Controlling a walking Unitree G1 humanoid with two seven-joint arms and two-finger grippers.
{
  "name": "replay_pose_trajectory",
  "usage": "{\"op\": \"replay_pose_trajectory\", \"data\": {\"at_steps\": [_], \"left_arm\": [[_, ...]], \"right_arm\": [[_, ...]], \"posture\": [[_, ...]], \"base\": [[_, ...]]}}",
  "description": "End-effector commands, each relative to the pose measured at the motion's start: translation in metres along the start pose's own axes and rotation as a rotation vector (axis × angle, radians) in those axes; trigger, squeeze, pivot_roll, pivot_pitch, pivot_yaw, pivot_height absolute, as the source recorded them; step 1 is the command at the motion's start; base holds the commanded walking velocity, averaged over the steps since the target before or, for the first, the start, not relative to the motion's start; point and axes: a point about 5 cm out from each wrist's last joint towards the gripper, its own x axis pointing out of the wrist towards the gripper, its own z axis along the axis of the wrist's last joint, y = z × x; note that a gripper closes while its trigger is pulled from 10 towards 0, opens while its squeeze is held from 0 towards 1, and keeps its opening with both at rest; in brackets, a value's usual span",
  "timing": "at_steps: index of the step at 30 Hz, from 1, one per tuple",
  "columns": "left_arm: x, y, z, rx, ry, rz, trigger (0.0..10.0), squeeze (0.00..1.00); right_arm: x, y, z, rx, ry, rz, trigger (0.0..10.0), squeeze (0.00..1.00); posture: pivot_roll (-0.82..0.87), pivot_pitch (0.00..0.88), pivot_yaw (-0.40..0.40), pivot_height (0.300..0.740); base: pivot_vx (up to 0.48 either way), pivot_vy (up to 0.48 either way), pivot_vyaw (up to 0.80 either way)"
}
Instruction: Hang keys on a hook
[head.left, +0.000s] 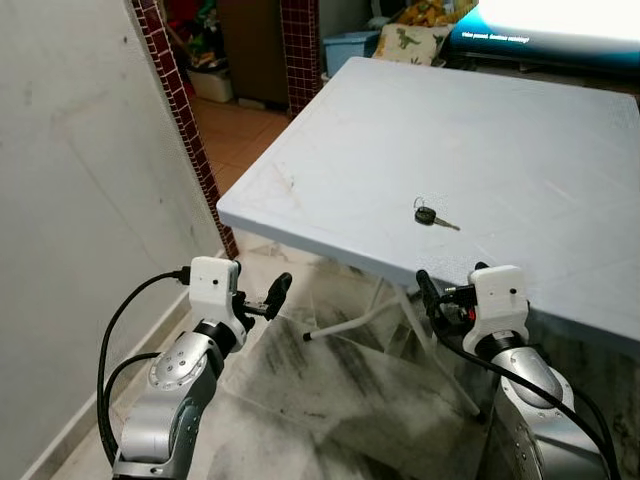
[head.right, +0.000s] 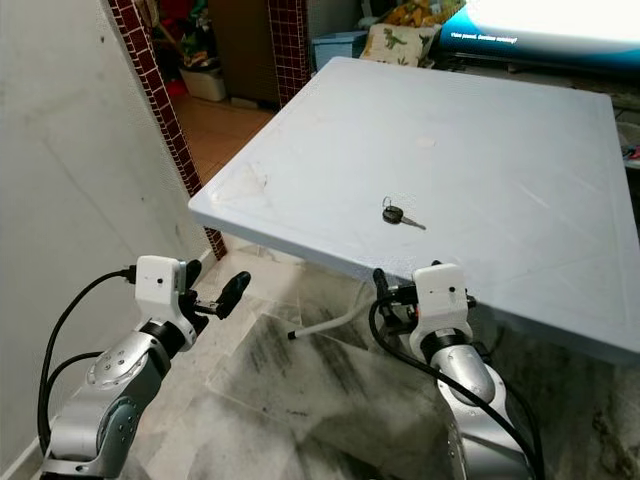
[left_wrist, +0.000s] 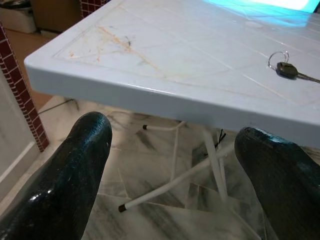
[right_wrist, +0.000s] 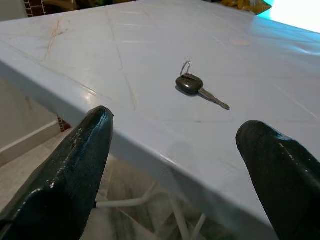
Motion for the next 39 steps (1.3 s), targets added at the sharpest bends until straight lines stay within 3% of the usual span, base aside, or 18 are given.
{"op": "replay_pose_trajectory", "data": {"at_steps": [1,20,31,39], "left_arm": [[-0.0006,0.002,-0.0021,0.0,0.007,0.001,10.0,0.0],[0.0006,0.0006,-0.0034,0.001,0.013,-0.005,10.0,0.0],[0.0011,-0.0005,-0.0041,0.003,0.021,-0.013,10.0,0.0],[0.0012,-0.0005,-0.0048,0.004,0.025,-0.012,10.0,0.0]], "right_arm": [[0.0008,0.003,0.0032,0.0,-0.01,0.009,10.0,0.0],[0.0027,0.0019,0.0017,-0.012,0.006,0.002,10.0,0.0],[0.0038,0.0033,0.0018,-0.006,0.006,0.008,10.0,0.0],[0.0036,0.0056,0.0014,-0.003,0.009,0.022,10.0,0.0]], "posture": [[-0.04,0.078,0.051,0.74],[-0.04,0.079,0.047,0.74],[-0.04,0.081,0.046,0.74],[-0.04,0.081,0.047,0.74]], "base": [[0.281,0.0,0.0],[0.282,0.0,0.0],[0.282,0.0,-0.65],[0.282,0.0,0.0]]}}
